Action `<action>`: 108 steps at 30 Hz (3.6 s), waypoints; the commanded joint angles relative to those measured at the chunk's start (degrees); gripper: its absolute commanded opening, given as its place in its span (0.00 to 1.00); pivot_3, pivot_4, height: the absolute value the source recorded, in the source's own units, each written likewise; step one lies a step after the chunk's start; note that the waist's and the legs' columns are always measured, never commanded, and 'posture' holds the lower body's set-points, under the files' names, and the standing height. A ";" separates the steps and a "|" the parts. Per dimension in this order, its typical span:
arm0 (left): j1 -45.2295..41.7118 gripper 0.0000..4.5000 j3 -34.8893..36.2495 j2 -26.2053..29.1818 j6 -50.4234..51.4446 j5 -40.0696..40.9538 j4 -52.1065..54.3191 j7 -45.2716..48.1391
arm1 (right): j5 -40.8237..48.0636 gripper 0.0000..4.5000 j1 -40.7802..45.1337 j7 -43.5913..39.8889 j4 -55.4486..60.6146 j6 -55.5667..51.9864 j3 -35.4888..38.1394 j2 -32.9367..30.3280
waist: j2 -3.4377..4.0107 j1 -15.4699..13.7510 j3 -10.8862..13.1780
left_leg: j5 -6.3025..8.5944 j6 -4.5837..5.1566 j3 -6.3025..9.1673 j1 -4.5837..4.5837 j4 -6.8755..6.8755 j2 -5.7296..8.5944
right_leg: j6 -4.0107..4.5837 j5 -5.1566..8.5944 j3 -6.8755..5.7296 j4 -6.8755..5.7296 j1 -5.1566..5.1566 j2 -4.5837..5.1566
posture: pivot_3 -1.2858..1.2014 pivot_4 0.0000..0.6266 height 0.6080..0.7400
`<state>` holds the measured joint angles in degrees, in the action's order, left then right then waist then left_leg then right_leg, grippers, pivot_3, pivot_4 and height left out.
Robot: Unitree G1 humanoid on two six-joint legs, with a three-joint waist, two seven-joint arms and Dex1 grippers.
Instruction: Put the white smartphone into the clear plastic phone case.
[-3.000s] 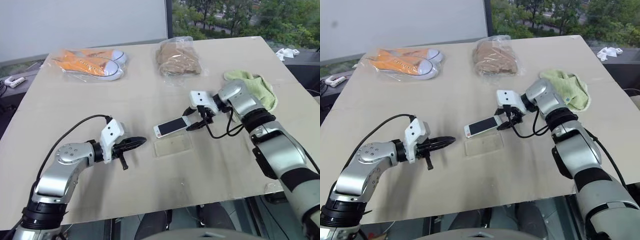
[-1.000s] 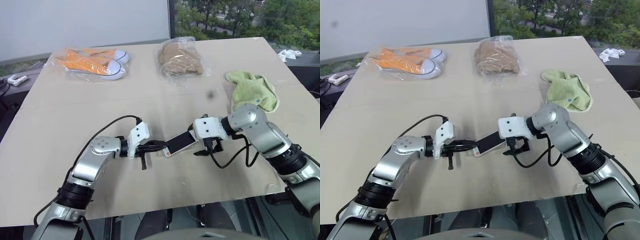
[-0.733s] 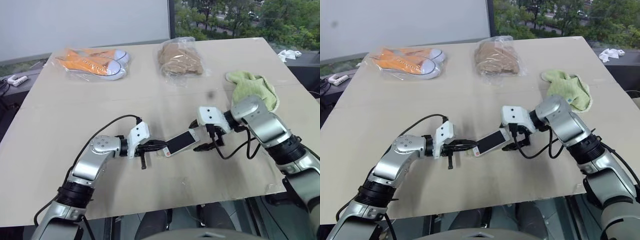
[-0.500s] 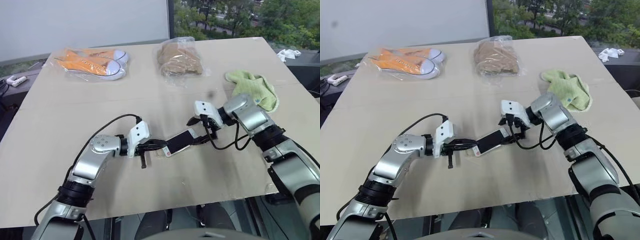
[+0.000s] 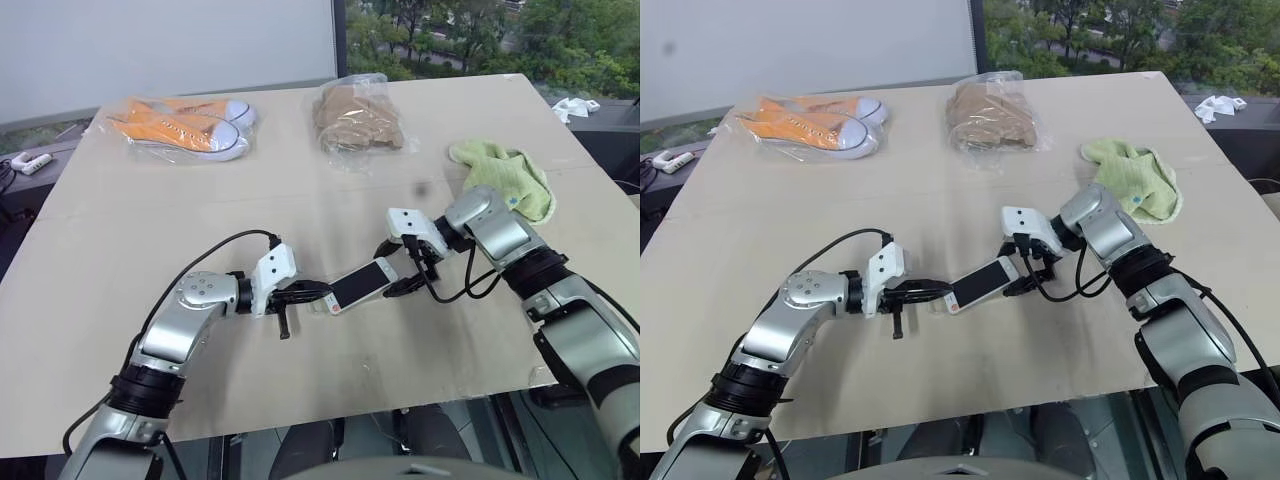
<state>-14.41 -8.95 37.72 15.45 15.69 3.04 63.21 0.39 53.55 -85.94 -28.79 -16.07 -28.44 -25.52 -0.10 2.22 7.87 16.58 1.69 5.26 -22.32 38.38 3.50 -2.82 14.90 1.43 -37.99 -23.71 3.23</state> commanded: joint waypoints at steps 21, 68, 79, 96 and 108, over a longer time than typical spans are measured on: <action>0.15 0.00 -0.02 0.56 1.21 -0.29 0.70 -0.66 | 0.53 0.68 0.59 -2.30 0.76 1.23 0.69 -0.12 | 0.00 0.00 0.00 | 0.00 0.00 0.00 0.00 0.00 0.00 | 0.00 0.00 0.00 -0.01 0.00 0.00 | 0.52 0.24 1.00; 0.90 0.00 0.25 1.16 4.14 1.99 5.40 0.26 | -0.11 0.68 -4.11 8.43 13.20 -3.26 0.92 0.16 | 0.00 0.11 0.00 | 0.00 0.00 0.06 -0.21 0.03 0.01 | 0.00 0.00 -0.06 0.00 -0.16 0.00 | 0.52 0.24 1.00; 2.68 0.00 -0.59 1.18 2.31 -0.52 2.07 -1.74 | -1.76 0.68 -3.55 7.96 11.18 -0.71 0.47 0.75 | 0.00 0.06 0.00 | 0.00 0.00 0.05 -0.16 0.03 0.01 | 0.00 0.00 -0.06 0.00 -0.12 0.00 | 0.52 0.24 1.00; 5.67 0.00 -1.66 0.93 4.86 -1.03 1.31 -6.25 | -4.43 0.68 0.89 7.55 -3.54 15.02 0.83 6.50 | -0.01 0.39 -0.05 | 0.00 0.00 -0.19 0.45 -0.10 -0.03 | 0.00 0.00 0.15 -0.16 0.11 -0.10 | 0.52 0.24 1.00; 6.79 0.00 -1.90 1.07 6.56 -0.97 2.70 -7.38 | -2.91 0.99 3.78 5.35 -9.21 16.83 3.28 7.76 | -0.08 -0.05 -0.14 | 0.00 -0.01 -0.16 0.57 -0.09 0.01 | 0.04 -0.02 0.32 -0.32 0.12 -0.05 | 0.52 0.24 1.00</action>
<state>-9.32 -8.79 38.26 19.47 16.91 7.90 56.04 -3.99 55.28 -79.97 -39.31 1.20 -28.06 -17.18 -0.18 2.17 7.73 16.59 1.68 5.10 -21.77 38.30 3.53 -2.78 14.88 1.74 -38.30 -23.59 3.19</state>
